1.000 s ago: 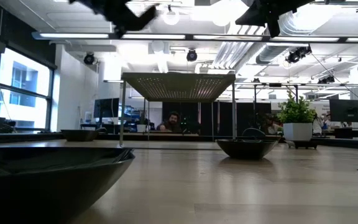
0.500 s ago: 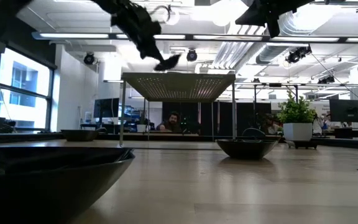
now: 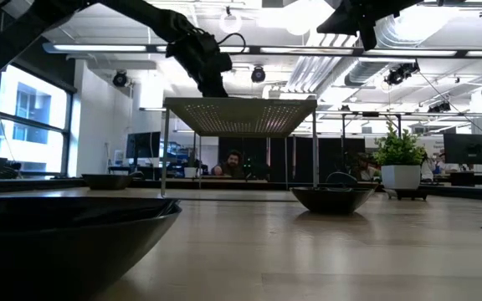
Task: Pick & Place Mini shaped plates
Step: Put the left black leaf-shaped plate on the shelf, then put the bottom right black square plate on the shelf
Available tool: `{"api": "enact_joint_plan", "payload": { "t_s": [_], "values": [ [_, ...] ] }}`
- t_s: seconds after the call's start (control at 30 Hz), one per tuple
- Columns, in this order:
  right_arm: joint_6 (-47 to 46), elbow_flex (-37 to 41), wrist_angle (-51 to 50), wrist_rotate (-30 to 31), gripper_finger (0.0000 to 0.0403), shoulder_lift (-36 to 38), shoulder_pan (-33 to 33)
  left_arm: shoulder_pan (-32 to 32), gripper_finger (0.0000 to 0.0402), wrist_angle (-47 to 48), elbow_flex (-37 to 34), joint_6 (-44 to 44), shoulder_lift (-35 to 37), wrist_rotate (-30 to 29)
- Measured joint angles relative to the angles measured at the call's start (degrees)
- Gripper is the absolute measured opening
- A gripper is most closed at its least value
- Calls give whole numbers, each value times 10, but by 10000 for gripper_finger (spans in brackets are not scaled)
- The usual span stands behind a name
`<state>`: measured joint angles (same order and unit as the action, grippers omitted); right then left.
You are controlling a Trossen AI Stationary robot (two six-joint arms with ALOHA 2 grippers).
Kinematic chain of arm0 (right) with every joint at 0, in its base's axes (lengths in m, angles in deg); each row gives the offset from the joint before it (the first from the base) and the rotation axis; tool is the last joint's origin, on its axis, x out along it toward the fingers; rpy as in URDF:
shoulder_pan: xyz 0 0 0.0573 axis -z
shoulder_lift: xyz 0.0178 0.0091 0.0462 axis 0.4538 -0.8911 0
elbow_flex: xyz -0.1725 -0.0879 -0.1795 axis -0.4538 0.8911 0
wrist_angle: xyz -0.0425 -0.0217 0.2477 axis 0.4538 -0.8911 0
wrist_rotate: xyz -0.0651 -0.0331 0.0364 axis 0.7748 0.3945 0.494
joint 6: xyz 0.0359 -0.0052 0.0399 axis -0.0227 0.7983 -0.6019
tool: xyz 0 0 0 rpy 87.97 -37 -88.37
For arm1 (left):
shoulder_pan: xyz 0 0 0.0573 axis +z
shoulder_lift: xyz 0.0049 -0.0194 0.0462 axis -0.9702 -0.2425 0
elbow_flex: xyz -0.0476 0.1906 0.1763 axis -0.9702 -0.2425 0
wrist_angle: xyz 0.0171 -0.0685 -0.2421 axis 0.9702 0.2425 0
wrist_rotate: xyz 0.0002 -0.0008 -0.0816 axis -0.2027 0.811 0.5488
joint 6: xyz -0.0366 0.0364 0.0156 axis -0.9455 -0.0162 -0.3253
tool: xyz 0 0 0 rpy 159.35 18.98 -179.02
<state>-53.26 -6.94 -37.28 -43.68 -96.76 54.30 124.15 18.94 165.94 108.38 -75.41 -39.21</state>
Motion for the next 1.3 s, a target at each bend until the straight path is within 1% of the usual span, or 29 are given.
{"api": "enact_joint_plan", "payload": {
  "t_s": [0.1, 0.33, 0.47, 0.67, 0.77, 0.9, 1.17, 1.3],
  "values": [
    [0, 0, 0, 0, 2, 0, 0, -2, 0, -18, -1, 0, 0, 0],
    [2, 0, 0, 1, 6, 0, 0, -9, 0, -26, -1, 0, -9, 0],
    [2, 0, 0, 1, 2, 0, 0, -14, 0, -20, -2, 15, -12, -11],
    [2, 0, 0, 1, 5, 0, 0, -19, 0, -18, -2, 14, -19, -43],
    [2, 0, 0, 1, 6, 0, 0, -18, 2, -15, -2, 13, -21, -49],
    [2, 0, 0, 1, 2, 0, 0, -21, 17, -18, -2, 24, -21, -61],
    [2, 0, 0, 1, 6, 0, 0, -22, 72, -23, -2, 26, -21, -65],
    [6, 0, 0, 1, 3, 0, 0, -25, 79, -26, -2, 26, -21, -65]
  ]
}}
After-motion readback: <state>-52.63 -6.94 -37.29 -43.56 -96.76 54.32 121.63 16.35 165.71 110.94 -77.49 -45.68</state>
